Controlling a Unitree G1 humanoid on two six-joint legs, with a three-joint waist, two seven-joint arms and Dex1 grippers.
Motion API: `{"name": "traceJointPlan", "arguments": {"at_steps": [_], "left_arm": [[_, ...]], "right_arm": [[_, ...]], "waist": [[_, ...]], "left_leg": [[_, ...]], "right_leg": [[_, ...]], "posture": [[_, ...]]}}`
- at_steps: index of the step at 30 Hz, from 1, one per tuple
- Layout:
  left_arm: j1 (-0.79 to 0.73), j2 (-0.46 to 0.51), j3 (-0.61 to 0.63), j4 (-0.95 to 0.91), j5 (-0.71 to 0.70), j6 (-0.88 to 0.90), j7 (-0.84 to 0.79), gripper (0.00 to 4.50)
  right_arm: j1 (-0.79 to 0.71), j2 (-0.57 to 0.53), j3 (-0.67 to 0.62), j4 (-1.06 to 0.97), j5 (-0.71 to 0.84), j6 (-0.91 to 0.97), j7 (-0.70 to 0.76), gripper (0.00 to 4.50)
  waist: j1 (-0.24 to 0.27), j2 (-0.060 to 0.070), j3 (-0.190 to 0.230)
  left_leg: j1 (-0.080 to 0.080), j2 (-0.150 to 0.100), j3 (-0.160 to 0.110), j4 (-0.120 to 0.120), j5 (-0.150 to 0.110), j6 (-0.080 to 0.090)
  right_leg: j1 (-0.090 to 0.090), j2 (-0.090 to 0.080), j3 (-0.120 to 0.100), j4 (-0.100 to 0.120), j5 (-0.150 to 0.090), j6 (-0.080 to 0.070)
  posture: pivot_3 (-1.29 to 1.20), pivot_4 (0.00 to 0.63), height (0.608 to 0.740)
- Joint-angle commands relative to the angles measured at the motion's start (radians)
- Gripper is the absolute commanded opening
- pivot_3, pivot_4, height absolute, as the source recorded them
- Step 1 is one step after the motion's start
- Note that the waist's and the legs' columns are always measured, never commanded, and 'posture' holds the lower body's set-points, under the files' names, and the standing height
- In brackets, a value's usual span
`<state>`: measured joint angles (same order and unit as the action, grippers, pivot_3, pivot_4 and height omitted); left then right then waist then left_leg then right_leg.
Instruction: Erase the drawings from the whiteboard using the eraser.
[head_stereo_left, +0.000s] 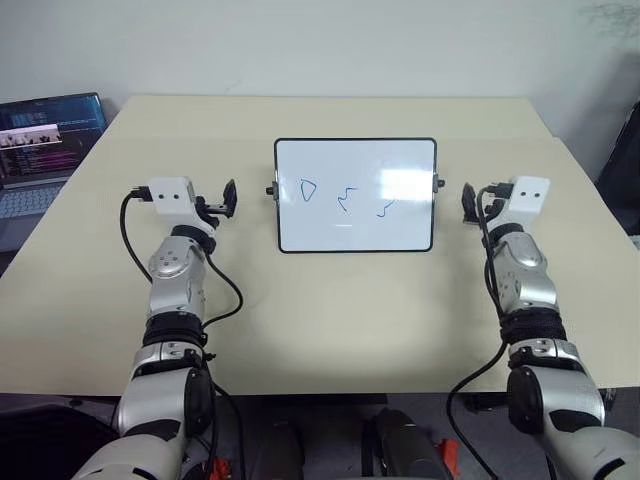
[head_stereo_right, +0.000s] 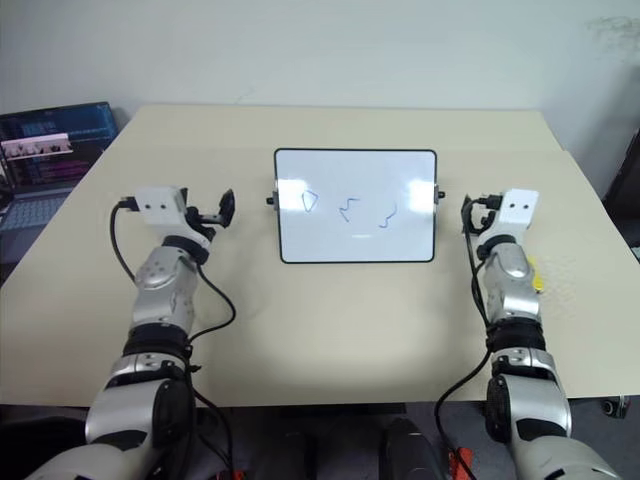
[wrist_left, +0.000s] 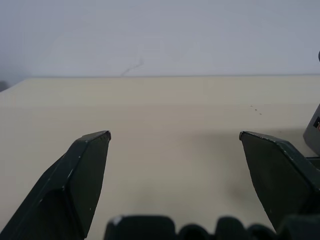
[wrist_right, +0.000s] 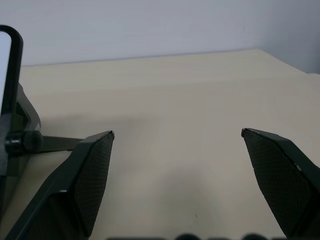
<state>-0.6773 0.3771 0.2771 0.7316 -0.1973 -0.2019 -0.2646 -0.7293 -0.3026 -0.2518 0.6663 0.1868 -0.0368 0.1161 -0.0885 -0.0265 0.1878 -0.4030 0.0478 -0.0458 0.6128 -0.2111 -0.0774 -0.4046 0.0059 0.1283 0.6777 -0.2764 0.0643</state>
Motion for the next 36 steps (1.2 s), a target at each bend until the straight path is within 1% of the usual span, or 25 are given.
{"name": "traceJointPlan", "arguments": {"at_steps": [1, 8, 13, 19, 23, 26, 28, 29, 32, 33, 35, 36], "left_arm": [[0.010, 0.031, 0.000, -0.078, 0.010, 0.009, 0.003, 4.50], [0.024, 0.047, 0.005, -0.141, -0.002, 0.048, 0.003, 4.50], [0.026, 0.058, -0.018, -0.182, 0.017, 0.091, -0.007, 4.50], [0.048, 0.038, -0.021, -0.184, 0.018, 0.110, -0.010, 4.50], [0.035, 0.012, -0.033, -0.165, 0.021, 0.111, -0.001, 4.50], [0.053, 0.020, -0.038, -0.244, -0.033, 0.161, -0.095, 4.50], [0.073, 0.048, -0.044, -0.306, -0.077, 0.227, -0.189, 4.50], [0.095, 0.095, -0.042, -0.368, -0.122, 0.295, -0.271, 4.50], [0.142, 0.274, -0.037, -0.574, -0.276, 0.517, -0.530, 4.50], [0.139, 0.315, -0.052, -0.619, -0.303, 0.570, -0.580, 4.50], [0.123, 0.390, -0.133, -0.717, -0.329, 0.656, -0.694, 4.50], [0.099, 0.401, -0.173, -0.753, -0.340, 0.695, -0.728, 4.50]], "right_arm": [[-0.035, 0.004, 0.002, 0.013, 0.001, -0.016, 0.013, 4.46], [-0.056, 0.004, -0.004, 0.033, -0.001, -0.024, 0.019, 4.46], [-0.038, -0.012, -0.010, 0.023, 0.000, -0.008, 0.028, 4.46], [0.016, -0.028, -0.019, -0.064, 0.016, 0.043, 0.046, 4.46], [0.037, -0.037, -0.022, -0.090, 0.017, 0.055, 0.049, 4.46], [0.064, -0.057, -0.032, -0.175, 0.035, 0.105, 0.059, 4.46], [0.073, -0.073, -0.041, -0.232, 0.054, 0.150, 0.071, 4.46], [0.080, -0.096, -0.041, -0.292, 0.068, 0.207, 0.080, 4.46], [0.100, -0.199, -0.045, -0.477, 0.087, 0.513, 0.068, 4.46], [0.103, -0.228, -0.055, -0.508, 0.094, 0.591, 0.058, 4.46], [0.102, -0.280, -0.088, -0.546, 0.106, 0.692, 0.048, 4.46], [0.100, -0.299, -0.110, -0.561, 0.117, 0.739, 0.042, 4.46]], "waist": [[0.000, 0.000, 0.000], [0.001, 0.000, 0.000], [0.001, 0.000, 0.000], [0.001, 0.000, 0.000], [0.001, 0.000, 0.000], [0.002, 0.000, 0.000], [0.001, 0.000, 0.000], [0.000, 0.000, 0.000], [-0.010, 0.001, 0.001], [-0.010, 0.001, 0.001], [0.002, 0.001, 0.001], [0.005, 0.002, 0.001]], "left_leg": [[0.000, 0.000, 0.000, 0.000, 0.000, 0.000], [0.000, 0.000, 0.000, 0.000, 0.000, 0.000], [0.000, 0.000, -0.001, 0.000, 0.000, 0.000], [0.000, 0.000, -0.001, 0.000, 0.000, 0.000], [-0.001, 0.000, -0.001, 0.000, 0.000, 0.000], [-0.001, 0.000, -0.001, 0.000, 0.000, 0.000], [-0.002, 0.000, -0.002, 0.000, 0.000, 0.000], [-0.002, 0.000, -0.002, 0.000, 0.000, 0.000], [-0.003, 0.000, -0.002, 0.000, 0.000, 0.000], [-0.004, 0.000, -0.003, 0.000, 0.000, 0.000], [-0.005, 0.000, -0.005, 0.000, 0.000, 0.000], [-0.005, 0.000, -0.006, 0.000, 0.000, 0.000]], "right_leg": [[0.000, 0.000, 0.000, 0.000, 0.000, 0.000], [0.000, 0.000, 0.000, 0.000, 0.000, 0.000], [0.000, 0.000, -0.001, 0.000, 0.000, 0.000], [0.000, 0.000, -0.001, 0.000, 0.000, 0.000], [0.000, 0.000, -0.001, 0.000, 0.000, 0.000], [0.000, 0.000, -0.001, 0.000, 0.000, 0.000], [0.000, 0.000, -0.001, 0.000, 0.000, 0.000], [0.000, 0.000, -0.001, 0.000, 0.000, 0.000], [-0.002, 0.000, -0.002, 0.001, -0.001, -0.002], [-0.004, 0.000, -0.002, 0.002, -0.002, -0.003], [-0.004, 0.000, -0.005, 0.002, -0.003, -0.004], [-0.002, 0.000, -0.006, 0.002, -0.004, -0.004]], "posture": [[0.00, 0.150, 0.740], [0.00, 0.150, 0.740], [0.00, 0.150, 0.740], [0.00, 0.150, 0.740], [0.00, 0.150, 0.740], [0.00, 0.150, 0.740], [0.00, 0.150, 0.740], [0.00, 0.150, 0.740], [0.00, 0.150, 0.740], [0.00, 0.150, 0.740], [0.00, 0.150, 0.740], [0.00, 0.150, 0.740]]}}
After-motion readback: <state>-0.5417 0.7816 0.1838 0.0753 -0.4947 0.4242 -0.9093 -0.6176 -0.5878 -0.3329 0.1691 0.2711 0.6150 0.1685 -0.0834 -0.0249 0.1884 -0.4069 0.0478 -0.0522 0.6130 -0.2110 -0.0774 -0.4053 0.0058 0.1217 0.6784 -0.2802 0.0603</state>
